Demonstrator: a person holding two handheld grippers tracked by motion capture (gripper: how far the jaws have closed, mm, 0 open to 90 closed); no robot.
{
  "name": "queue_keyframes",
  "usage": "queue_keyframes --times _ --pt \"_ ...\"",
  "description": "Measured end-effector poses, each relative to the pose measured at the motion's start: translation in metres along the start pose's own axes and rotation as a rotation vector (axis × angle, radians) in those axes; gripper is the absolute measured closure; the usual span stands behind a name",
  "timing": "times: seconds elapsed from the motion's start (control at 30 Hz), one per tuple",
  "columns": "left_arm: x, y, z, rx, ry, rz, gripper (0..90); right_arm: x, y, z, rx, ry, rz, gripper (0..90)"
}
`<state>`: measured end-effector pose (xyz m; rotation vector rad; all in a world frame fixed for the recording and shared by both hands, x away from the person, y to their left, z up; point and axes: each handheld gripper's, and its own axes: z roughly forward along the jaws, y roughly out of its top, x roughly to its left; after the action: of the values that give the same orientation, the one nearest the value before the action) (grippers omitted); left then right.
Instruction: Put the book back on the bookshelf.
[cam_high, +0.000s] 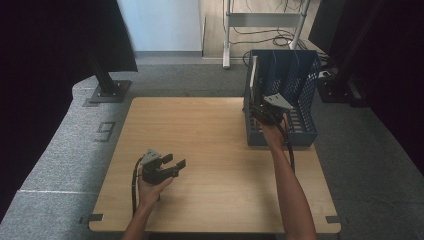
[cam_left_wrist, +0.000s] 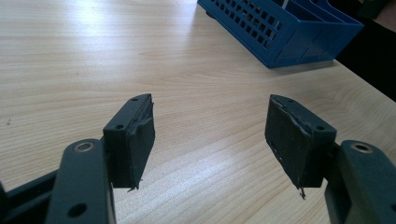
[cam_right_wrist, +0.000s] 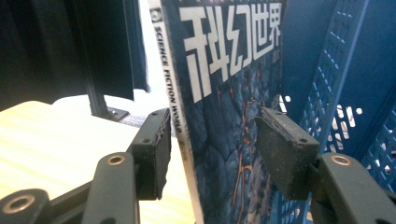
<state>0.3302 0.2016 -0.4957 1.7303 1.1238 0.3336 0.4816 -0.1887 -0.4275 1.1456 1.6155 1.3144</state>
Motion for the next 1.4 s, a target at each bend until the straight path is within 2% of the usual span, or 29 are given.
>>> queue_keyframes --times 0.37,0.43,0.57,0.73,0.83,1.1,1.2,1.4 --pt "-0.001 0.001 -0.002 -0.007 0.001 0.004 33.3 0.007 0.003 -0.012 0.006 0.029 -0.015 43.8" --pt "-0.002 0.001 -0.002 -0.006 -0.001 0.004 33.4 0.007 0.001 -0.016 -0.016 0.029 -0.015 45.0" --pt "-0.001 0.001 -0.002 -0.006 0.002 0.004 33.3 0.007 -0.002 -0.023 -0.006 0.047 0.005 44.7" --pt "-0.001 0.001 -0.002 -0.002 0.004 0.002 33.3 0.006 -0.004 -0.033 -0.033 0.062 0.026 45.7" --pt "0.000 0.001 -0.002 -0.002 0.005 0.001 33.4 0.006 -0.007 -0.038 -0.022 0.074 0.031 45.3" --pt "-0.001 0.000 0.000 0.004 0.004 0.000 33.4 0.008 -0.018 -0.053 -0.035 0.111 0.045 45.6" --pt "-0.001 -0.001 0.001 0.007 0.004 0.000 33.4 0.009 -0.023 -0.059 -0.021 0.126 0.045 45.0" --pt "-0.001 -0.002 0.002 0.013 0.000 0.000 33.3 0.009 -0.034 -0.073 -0.025 0.137 0.047 45.2"
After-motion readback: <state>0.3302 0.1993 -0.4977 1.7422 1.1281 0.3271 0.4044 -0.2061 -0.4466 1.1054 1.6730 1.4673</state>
